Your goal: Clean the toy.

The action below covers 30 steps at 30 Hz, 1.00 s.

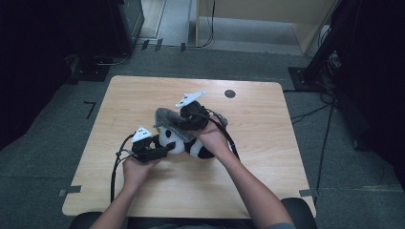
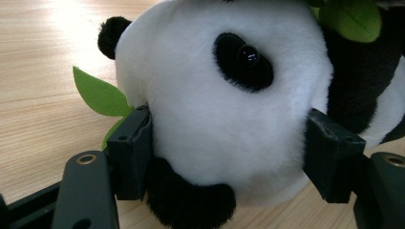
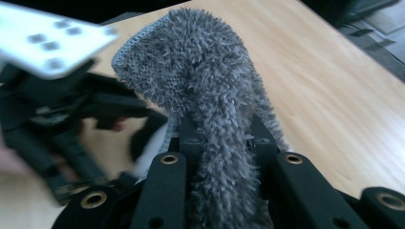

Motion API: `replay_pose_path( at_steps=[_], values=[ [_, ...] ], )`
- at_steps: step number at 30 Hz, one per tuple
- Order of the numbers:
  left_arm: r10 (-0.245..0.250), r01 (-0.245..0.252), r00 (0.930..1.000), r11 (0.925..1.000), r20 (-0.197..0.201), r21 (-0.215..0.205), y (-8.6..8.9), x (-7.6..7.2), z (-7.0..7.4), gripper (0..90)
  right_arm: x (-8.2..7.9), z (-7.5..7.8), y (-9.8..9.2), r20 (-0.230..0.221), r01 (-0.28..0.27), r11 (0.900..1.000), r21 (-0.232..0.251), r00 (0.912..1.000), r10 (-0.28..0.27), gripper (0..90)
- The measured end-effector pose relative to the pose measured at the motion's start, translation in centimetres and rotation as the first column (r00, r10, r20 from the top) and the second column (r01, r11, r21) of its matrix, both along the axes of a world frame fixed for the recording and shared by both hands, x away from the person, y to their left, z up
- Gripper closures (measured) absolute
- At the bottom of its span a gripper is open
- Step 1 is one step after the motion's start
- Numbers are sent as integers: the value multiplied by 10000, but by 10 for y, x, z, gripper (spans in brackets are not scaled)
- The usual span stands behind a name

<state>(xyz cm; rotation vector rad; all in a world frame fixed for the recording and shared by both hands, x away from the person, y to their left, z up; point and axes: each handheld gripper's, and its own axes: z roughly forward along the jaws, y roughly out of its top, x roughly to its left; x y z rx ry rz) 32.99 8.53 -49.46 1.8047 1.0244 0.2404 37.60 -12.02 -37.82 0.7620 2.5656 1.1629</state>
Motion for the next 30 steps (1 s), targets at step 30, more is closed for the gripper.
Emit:
replay_pose_path(
  at_steps=[30],
  values=[
    [51, -52, 9999, 9999, 89, 138, -1, -1, 0, 346, 43, -26, -6, -1153, 609, 9981, -84, 9914, -615, 758]
  ],
)
